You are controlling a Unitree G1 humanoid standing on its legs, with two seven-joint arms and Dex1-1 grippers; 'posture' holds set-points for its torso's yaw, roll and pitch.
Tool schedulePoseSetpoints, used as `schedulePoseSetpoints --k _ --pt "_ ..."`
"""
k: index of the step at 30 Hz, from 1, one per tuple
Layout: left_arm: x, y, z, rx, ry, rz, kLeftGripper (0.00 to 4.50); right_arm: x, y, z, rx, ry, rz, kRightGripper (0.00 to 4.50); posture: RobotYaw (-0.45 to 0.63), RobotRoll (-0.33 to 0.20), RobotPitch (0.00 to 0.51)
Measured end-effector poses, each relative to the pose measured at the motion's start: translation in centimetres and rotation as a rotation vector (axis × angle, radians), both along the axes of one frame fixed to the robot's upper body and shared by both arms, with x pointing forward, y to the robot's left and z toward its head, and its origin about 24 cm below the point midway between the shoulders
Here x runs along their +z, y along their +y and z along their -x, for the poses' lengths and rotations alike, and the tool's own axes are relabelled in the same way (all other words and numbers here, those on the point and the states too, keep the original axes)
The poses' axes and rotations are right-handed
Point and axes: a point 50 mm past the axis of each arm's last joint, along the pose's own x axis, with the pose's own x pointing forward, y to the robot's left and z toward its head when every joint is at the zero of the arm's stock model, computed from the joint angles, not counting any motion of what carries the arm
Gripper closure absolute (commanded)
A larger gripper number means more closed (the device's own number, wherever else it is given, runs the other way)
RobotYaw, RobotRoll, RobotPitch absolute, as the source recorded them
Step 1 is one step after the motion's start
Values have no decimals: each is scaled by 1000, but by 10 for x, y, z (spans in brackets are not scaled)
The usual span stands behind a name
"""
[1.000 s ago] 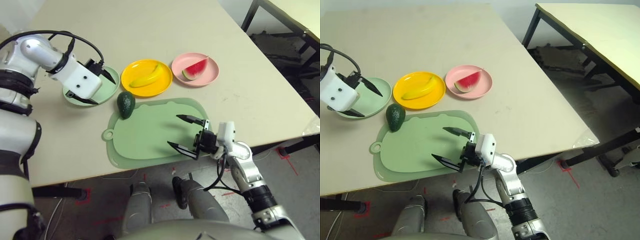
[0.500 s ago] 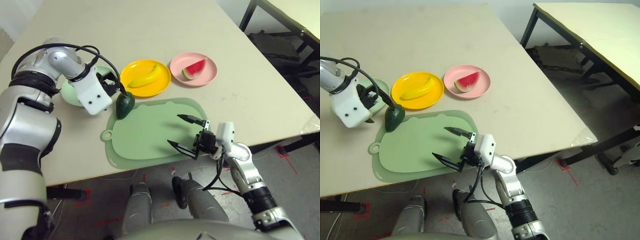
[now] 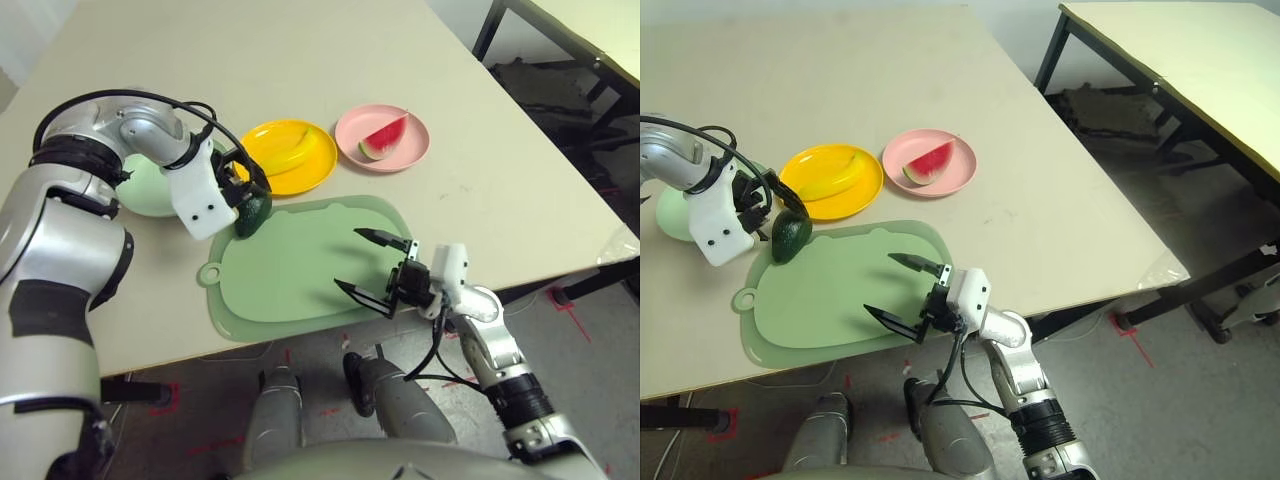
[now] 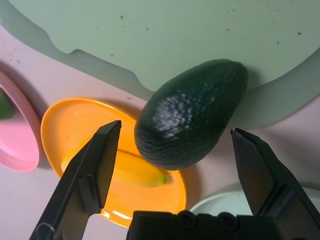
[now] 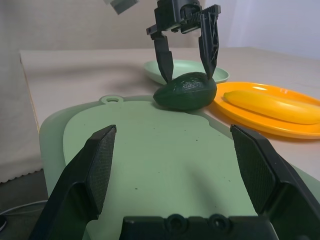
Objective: Place the fruits into color-matched plates.
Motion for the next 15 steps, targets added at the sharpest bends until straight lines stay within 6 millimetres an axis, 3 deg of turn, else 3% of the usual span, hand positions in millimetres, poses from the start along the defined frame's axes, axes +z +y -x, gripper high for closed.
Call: schedulePoseSetpoints --k 2,5,15 --pt "-2 1 0 1 -1 -14 16 0 0 0 1 0 1 0 -162 0 173" --pt "-5 3 0 3 -1 -37 627 0 0 0 2 -1 2 0 -162 0 173" --pt "-9 4 -2 -2 -14 -48 3971 3 1 -2 9 -13 3 0 -162 0 170"
